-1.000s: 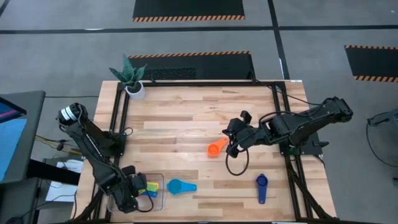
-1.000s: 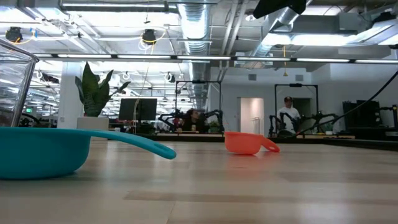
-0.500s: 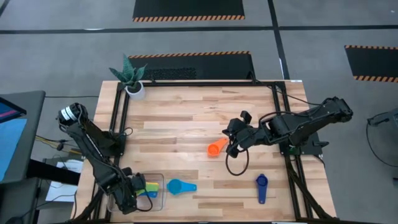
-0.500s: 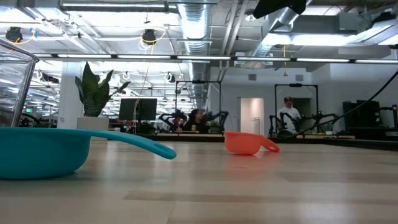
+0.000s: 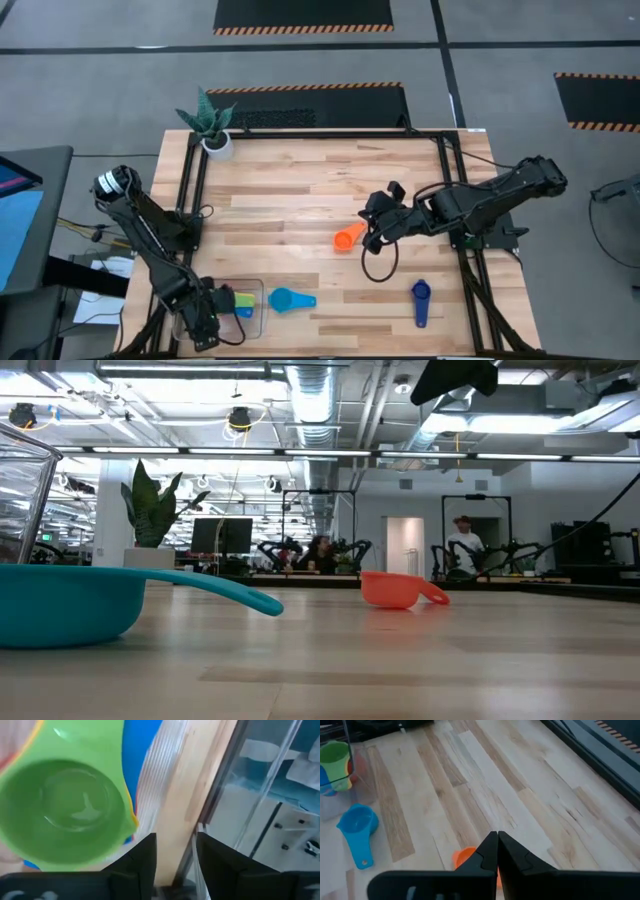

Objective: Nest measuring cups in basket
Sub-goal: Adjust the measuring cups in the transparent bin

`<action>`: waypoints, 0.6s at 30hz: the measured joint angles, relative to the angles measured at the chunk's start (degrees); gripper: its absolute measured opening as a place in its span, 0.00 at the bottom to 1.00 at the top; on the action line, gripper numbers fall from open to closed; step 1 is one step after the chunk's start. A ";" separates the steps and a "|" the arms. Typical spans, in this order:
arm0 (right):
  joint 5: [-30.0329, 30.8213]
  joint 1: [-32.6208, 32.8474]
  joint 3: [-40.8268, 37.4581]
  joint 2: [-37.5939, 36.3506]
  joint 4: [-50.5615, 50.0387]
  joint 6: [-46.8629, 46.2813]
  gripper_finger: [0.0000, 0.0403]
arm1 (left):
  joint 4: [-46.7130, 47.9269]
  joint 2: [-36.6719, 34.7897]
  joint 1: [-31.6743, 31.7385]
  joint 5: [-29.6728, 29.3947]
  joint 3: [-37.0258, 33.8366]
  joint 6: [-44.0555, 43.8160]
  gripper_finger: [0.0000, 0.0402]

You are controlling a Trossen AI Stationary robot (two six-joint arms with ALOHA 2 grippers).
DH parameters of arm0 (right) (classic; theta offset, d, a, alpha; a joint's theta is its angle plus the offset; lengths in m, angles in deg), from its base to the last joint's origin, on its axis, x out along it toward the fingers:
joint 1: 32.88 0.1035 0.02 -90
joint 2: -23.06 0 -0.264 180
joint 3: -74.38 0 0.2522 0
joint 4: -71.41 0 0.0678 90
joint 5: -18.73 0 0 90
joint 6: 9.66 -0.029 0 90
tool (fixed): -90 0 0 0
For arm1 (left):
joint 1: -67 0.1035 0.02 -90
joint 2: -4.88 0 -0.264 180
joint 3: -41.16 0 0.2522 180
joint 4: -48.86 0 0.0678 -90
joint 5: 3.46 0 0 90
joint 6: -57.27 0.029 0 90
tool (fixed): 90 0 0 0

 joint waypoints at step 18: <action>0.00 0.00 0.00 0.00 -0.54 1.81 0.07 | -4.03 2.70 4.08 -1.33 0.07 14.94 0.00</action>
